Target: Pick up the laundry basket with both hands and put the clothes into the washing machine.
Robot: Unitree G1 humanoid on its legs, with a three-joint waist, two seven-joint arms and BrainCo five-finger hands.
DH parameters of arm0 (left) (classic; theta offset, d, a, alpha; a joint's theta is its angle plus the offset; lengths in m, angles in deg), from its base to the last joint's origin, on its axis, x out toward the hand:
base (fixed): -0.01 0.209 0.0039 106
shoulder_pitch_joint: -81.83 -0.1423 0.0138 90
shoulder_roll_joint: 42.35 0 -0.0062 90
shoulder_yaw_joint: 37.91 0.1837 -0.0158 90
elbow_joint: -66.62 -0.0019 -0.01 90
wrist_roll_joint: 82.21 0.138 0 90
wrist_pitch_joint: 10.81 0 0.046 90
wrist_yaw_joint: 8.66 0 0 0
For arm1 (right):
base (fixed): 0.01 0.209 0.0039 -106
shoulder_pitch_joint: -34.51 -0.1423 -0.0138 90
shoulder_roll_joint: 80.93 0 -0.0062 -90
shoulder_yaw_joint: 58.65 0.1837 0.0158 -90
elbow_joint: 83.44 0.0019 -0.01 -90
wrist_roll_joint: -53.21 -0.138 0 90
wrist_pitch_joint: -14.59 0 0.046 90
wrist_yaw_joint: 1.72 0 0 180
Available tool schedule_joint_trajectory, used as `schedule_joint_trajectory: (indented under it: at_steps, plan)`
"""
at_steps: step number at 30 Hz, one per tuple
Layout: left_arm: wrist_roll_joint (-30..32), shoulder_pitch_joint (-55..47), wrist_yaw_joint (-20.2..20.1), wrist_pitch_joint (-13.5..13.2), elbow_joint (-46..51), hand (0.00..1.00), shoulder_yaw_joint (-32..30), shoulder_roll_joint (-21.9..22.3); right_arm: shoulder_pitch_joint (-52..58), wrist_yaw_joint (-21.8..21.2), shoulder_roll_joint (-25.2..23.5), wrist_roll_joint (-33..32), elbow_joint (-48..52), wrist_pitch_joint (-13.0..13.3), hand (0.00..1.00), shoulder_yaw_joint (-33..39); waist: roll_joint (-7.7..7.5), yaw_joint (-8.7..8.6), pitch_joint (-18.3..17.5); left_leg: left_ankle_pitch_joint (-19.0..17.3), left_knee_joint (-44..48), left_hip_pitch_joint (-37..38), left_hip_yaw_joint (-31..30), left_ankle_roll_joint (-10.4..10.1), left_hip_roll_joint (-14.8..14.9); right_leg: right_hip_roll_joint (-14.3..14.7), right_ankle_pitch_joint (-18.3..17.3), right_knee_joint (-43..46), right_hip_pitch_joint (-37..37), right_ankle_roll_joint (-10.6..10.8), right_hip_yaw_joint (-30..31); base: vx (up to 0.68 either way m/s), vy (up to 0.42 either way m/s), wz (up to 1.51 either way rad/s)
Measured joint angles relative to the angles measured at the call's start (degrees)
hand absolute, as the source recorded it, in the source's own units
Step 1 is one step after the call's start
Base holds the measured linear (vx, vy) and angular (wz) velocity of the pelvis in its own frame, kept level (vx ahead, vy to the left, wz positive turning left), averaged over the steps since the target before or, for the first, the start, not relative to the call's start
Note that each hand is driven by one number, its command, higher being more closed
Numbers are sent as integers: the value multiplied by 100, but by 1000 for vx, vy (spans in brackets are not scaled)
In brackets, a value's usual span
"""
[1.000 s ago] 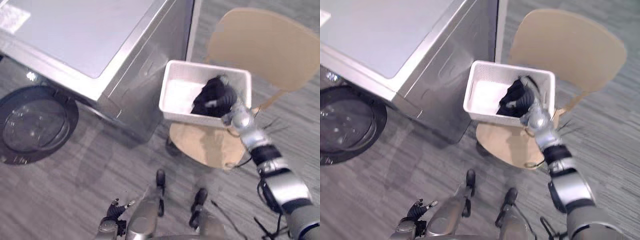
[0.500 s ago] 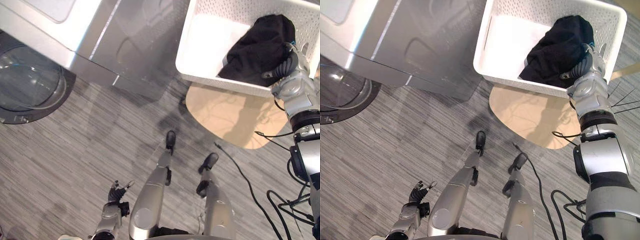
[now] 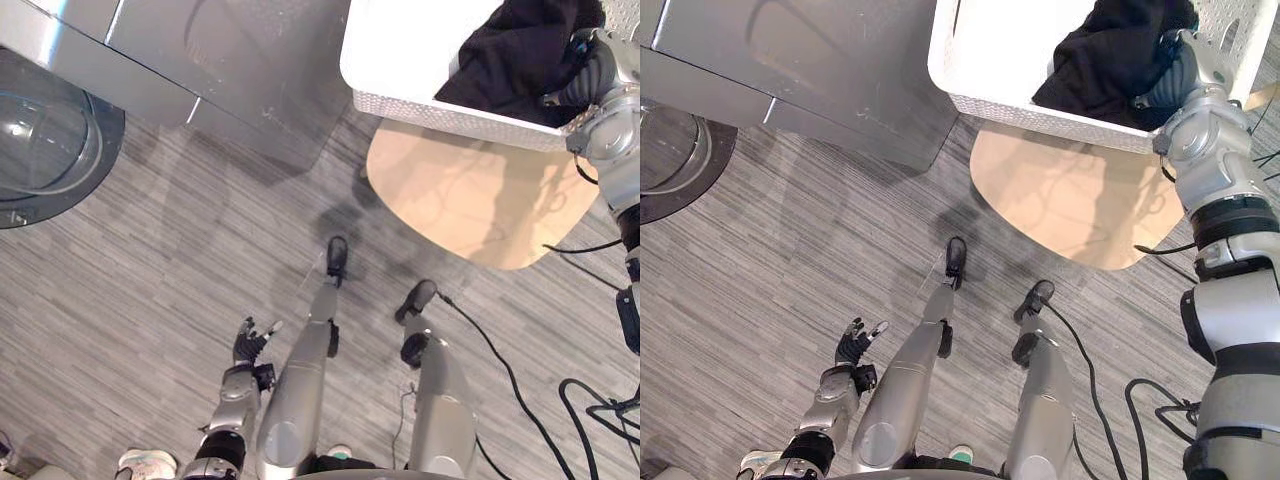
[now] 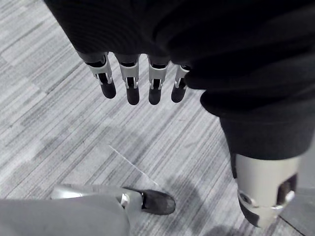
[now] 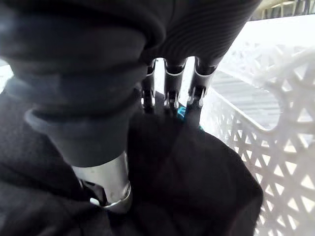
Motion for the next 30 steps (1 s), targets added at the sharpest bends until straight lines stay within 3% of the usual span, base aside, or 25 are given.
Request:
schedule_joint_trajectory:
  at_steps: [8, 14, 19, 24, 30]
  plan:
    - [14, -44, -1, 79, -172, 0, -12, -27, 1016, 9, -1047, -815, 713, 3, 100, 680, -42, -13, -115, 63, -4, 654, -7, -22, 96, 57, -152, 161, 561, -61, 1, 73, -43, 1]
    - [168, -118, 0, 245, -398, 0, -80, -184, 1748, 361, -1741, -1491, 1719, 64, 100, 2301, -73, -198, -124, 60, -134, 1358, -114, -22, 129, 212, -151, -251, 1384, -60, 43, 15, -38, 2]
    - [226, -299, 2, 383, -634, 0, -353, -419, 2444, 639, -2590, -2024, 2554, 293, 100, 3250, -269, -313, -241, -83, -142, 1777, -107, -66, 214, 399, -69, -641, 1876, -3, 202, -35, -33, -13]
    - [334, -751, -5, 520, -782, 0, -443, -465, 3667, 604, -3486, -2589, 3820, 538, 100, 3461, -491, -389, -766, -303, -143, 2262, 15, -66, 259, 535, 103, -1129, 2459, 57, 339, 34, -12, -17]
    - [589, -1132, -5, 650, -952, 0, -571, -476, 4754, 322, -4036, -2598, 5332, 724, 100, 3443, -546, -520, -1284, -557, -144, 2832, 182, -58, 233, 590, 209, -1564, 3129, 130, 490, 81, 10, -12]
